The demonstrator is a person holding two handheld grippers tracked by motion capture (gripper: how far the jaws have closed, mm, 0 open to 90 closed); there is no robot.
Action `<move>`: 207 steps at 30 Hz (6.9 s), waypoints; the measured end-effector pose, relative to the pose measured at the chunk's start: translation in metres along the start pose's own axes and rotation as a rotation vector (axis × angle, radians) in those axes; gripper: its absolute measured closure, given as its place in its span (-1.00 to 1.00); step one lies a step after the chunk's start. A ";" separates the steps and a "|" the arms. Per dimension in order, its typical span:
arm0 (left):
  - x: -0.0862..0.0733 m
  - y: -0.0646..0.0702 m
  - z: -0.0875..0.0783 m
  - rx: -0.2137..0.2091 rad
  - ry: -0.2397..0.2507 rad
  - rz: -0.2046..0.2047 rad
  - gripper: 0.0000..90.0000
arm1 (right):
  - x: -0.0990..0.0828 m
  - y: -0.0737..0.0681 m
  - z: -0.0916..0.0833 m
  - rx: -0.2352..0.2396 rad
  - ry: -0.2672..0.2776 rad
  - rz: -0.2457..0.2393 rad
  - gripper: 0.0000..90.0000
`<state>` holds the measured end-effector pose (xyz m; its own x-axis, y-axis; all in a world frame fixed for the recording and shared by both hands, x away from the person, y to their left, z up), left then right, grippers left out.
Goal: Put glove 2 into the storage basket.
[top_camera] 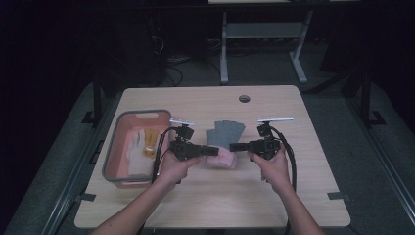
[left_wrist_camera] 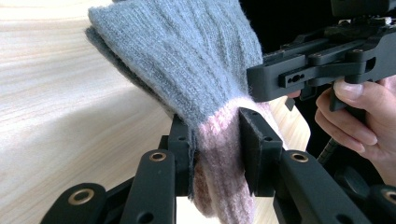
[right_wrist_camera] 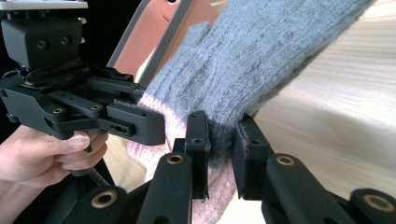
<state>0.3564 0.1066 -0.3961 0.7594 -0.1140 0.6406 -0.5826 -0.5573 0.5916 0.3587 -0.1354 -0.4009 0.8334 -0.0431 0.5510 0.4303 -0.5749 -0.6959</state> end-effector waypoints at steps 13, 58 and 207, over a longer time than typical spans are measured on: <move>0.003 -0.004 -0.013 0.009 0.016 0.001 0.51 | 0.007 -0.008 0.009 0.010 -0.013 -0.012 0.72; 0.011 -0.032 -0.078 0.074 0.074 -0.020 0.52 | 0.037 -0.047 0.065 0.092 -0.083 -0.062 0.72; -0.004 -0.107 -0.189 0.432 0.067 -0.068 -0.05 | 0.053 -0.076 0.135 0.086 -0.150 -0.147 0.49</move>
<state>0.3615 0.3219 -0.3694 0.7633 -0.0193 0.6457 -0.3463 -0.8560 0.3838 0.4172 0.0164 -0.3810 0.7988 0.1623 0.5792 0.5739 -0.4942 -0.6530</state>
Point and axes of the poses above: each handheld gripper's, and its own axes: z roughly forward along the jaws, x roughly out of its top, y roughly to its right, the point moved 2 cm from there along z, roughly forward along the jaws, and after that the axes turned 5 degrees about y, right-handed, at the moved point
